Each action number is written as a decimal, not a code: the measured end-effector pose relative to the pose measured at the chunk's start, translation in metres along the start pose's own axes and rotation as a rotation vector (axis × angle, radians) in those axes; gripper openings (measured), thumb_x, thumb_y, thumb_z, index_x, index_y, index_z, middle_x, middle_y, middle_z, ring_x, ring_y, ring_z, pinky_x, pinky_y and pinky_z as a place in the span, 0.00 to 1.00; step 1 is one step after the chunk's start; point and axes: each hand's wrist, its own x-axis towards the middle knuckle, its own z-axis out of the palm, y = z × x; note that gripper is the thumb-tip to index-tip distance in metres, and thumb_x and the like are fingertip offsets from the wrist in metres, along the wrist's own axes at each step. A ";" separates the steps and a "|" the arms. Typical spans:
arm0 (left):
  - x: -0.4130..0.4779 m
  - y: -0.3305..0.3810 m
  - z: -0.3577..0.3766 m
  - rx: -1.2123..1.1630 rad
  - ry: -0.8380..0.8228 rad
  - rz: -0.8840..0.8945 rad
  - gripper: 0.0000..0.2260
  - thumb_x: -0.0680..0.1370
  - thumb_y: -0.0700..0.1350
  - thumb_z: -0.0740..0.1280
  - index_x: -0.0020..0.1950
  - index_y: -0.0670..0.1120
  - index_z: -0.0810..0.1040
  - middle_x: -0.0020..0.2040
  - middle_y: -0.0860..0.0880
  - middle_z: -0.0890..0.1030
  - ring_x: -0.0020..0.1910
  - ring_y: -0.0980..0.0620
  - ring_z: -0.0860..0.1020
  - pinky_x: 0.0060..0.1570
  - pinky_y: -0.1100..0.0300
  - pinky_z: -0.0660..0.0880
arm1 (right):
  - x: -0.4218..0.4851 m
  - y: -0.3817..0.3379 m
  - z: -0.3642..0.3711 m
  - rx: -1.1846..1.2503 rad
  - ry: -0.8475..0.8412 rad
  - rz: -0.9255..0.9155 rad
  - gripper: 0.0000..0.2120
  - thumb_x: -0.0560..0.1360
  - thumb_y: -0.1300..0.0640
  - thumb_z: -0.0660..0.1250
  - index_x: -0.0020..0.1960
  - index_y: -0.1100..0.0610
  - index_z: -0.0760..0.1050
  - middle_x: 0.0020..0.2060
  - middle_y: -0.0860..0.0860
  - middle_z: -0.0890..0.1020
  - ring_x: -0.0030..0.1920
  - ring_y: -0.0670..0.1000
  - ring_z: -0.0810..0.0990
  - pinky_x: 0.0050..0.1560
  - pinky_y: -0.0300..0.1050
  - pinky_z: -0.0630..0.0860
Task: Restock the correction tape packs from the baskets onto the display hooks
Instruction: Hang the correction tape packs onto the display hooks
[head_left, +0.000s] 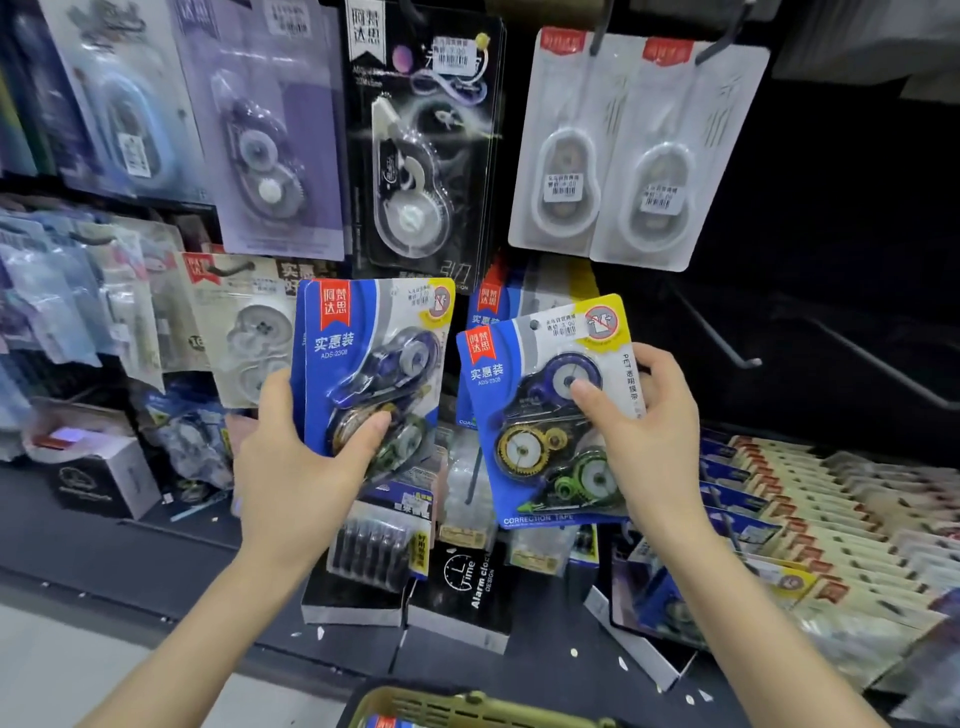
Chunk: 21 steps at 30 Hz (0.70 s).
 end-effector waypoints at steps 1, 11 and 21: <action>0.002 -0.001 0.000 -0.001 0.005 0.001 0.20 0.71 0.43 0.77 0.56 0.50 0.69 0.43 0.64 0.76 0.41 0.71 0.76 0.39 0.75 0.69 | 0.001 0.002 0.000 -0.008 0.000 0.007 0.16 0.73 0.58 0.74 0.52 0.42 0.73 0.48 0.44 0.83 0.49 0.44 0.82 0.51 0.49 0.80; 0.010 -0.006 -0.005 -0.044 0.037 -0.017 0.20 0.71 0.44 0.77 0.56 0.51 0.69 0.45 0.65 0.76 0.42 0.70 0.75 0.41 0.74 0.68 | 0.025 0.055 0.025 -0.171 -0.082 0.132 0.21 0.76 0.39 0.65 0.68 0.40 0.70 0.56 0.43 0.83 0.54 0.48 0.81 0.58 0.56 0.78; 0.015 -0.010 -0.014 -0.178 -0.006 -0.104 0.21 0.69 0.41 0.79 0.51 0.58 0.72 0.43 0.69 0.80 0.43 0.67 0.78 0.46 0.63 0.72 | 0.031 0.063 0.045 -0.542 0.079 0.149 0.35 0.77 0.36 0.61 0.79 0.44 0.54 0.57 0.55 0.76 0.47 0.51 0.73 0.43 0.45 0.64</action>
